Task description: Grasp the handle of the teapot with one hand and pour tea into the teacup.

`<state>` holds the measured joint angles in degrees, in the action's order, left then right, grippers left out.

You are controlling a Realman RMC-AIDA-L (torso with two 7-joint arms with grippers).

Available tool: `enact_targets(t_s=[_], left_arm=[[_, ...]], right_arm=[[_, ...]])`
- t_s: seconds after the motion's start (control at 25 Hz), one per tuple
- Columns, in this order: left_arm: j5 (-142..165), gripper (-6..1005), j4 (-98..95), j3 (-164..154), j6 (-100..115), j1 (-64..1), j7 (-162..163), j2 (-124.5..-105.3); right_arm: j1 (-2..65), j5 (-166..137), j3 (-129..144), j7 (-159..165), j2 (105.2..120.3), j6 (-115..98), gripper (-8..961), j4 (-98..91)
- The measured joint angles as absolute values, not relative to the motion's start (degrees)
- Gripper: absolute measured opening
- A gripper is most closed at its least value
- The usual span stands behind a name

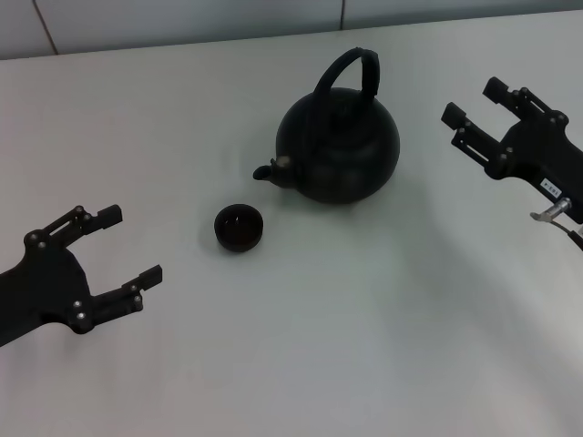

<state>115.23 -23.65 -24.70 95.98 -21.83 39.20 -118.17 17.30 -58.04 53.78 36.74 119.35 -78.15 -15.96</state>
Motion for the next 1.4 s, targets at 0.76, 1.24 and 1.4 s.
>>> enact_targets(t_s=[0.76, 1.24, 1.4], left_arm=[[115.53, 866, -24.41, -29.95, 96.23, -22.35, 43.53, -116.37], [116.28, 866, -30.96, -36.53, 96.79, -23.42, 51.6, -114.85], [116.29, 866, -31.81, -37.35, 96.88, -23.96, 52.04, -114.8]], right_arm=[[21.28, -97.3, 53.74, 56.38, 111.34, -89.27, 710, -29.19], [25.59, -110.76, 53.82, 64.87, 110.62, -91.42, 710, -36.32], [25.62, -111.35, 53.75, 65.0, 110.71, -91.51, 710, -36.89]])
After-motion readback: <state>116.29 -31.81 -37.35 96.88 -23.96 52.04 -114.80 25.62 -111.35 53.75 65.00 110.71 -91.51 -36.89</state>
